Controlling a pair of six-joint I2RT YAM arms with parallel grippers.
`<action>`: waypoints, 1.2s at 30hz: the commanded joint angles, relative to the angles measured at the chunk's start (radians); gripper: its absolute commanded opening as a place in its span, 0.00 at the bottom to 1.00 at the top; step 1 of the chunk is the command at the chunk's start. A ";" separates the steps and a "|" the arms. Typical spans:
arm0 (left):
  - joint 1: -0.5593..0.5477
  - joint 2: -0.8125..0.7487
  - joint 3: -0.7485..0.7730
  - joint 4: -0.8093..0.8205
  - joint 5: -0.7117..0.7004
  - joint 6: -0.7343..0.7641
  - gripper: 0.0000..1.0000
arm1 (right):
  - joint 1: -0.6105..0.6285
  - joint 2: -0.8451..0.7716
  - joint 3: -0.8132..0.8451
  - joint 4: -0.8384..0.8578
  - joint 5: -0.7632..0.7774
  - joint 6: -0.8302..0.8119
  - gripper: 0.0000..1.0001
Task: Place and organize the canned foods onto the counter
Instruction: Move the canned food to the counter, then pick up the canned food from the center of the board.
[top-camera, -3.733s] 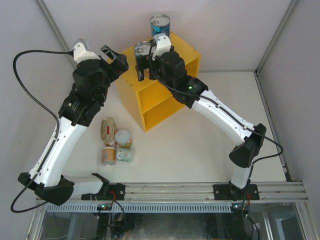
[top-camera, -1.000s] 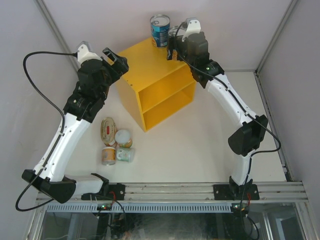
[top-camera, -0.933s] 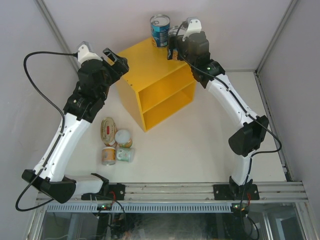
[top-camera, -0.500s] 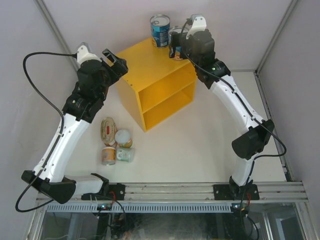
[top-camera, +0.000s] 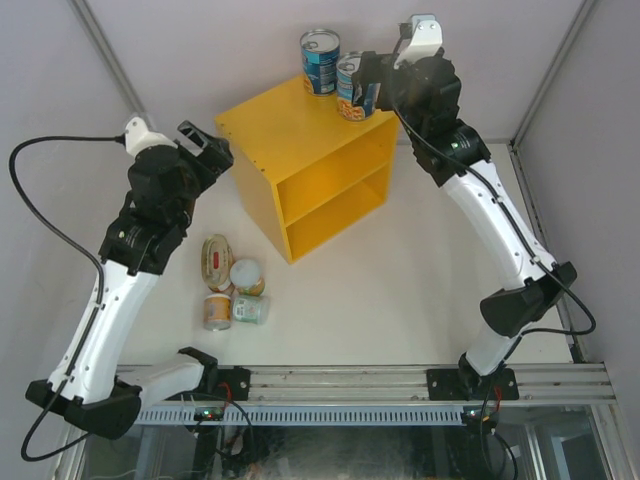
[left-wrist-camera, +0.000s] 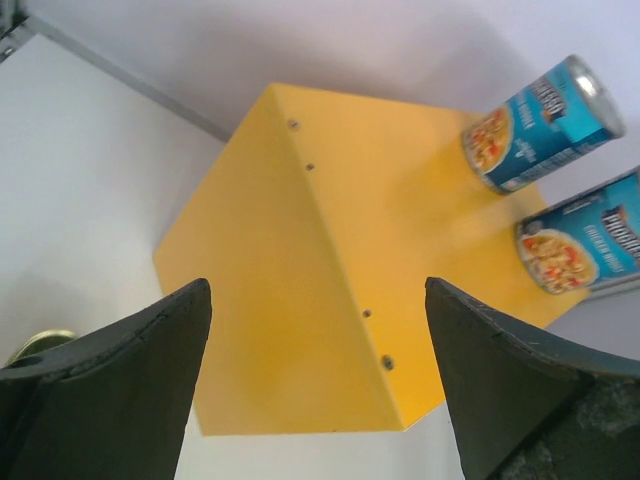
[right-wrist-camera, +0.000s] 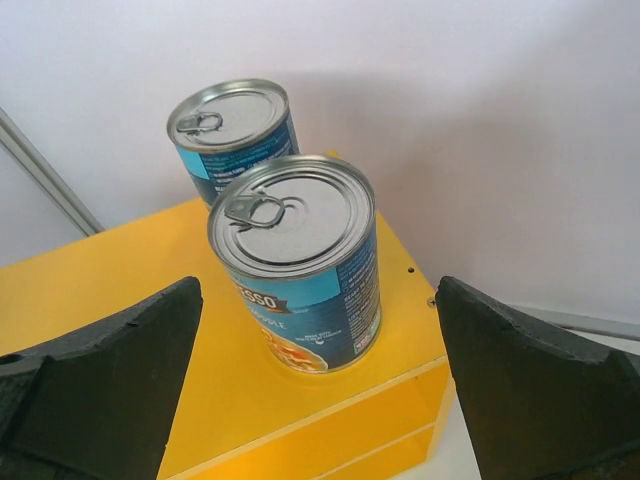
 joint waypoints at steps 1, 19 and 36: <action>0.012 -0.053 -0.067 -0.091 -0.060 -0.072 0.92 | 0.026 -0.067 -0.008 0.012 0.024 -0.016 1.00; 0.025 -0.222 -0.480 -0.229 -0.060 -0.378 0.94 | 0.272 -0.428 -0.365 0.087 0.188 -0.061 1.00; 0.115 -0.034 -0.491 -0.289 -0.010 -0.203 0.97 | 0.535 -0.718 -0.690 0.129 0.385 -0.014 1.00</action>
